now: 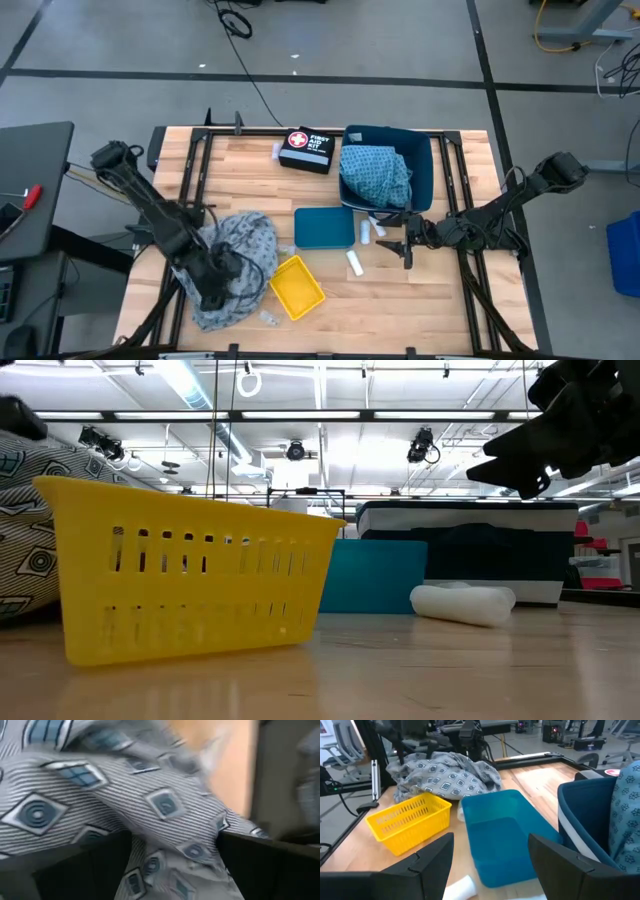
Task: Pick & place medical supplies in basket/bin
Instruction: Put the gray patient gown into the white and blue bin
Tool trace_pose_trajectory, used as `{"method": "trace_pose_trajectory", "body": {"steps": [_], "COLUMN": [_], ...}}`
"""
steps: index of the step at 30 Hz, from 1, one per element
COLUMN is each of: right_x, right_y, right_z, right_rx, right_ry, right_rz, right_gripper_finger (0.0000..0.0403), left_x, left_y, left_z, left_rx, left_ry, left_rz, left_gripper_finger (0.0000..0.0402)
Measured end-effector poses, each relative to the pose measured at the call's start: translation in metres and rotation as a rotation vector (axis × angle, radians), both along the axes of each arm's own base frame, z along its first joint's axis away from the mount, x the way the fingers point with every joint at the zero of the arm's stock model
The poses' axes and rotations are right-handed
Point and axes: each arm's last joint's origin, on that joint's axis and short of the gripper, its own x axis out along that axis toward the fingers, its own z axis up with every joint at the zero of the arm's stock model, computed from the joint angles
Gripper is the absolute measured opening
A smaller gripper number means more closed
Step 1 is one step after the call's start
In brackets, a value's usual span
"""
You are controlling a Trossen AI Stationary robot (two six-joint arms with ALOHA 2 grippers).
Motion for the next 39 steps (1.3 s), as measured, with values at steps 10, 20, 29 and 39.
{"method": "trace_pose_trajectory", "body": {"steps": [10, 20, 29, 39], "right_x": [0.000, 0.000, 0.000, 0.000], "right_y": [0.000, 0.000, 0.000, 0.000], "right_z": [0.000, 0.000, 0.000, 0.000], "right_rx": [-0.013, -0.020, -0.020, -0.019], "right_ry": [0.000, 0.002, 0.002, 0.002], "right_rz": [-0.008, -0.007, -0.006, 0.002], "right_gripper_finger": [0.0263, 0.0263, 0.0263, 0.0263], "left_x": [0.013, 0.032, 0.032, 0.013], "left_y": [-0.014, -0.006, 0.000, 0.017], "left_z": [-0.053, -0.087, -0.093, -0.059], "left_rx": [0.209, 0.422, 0.573, 0.674], "left_ry": [0.178, 0.203, 0.148, 0.032], "left_rz": [-0.104, -0.056, 0.053, 0.221], "left_gripper_finger": [0.0299, 0.0293, 0.0078, 0.0023]}}
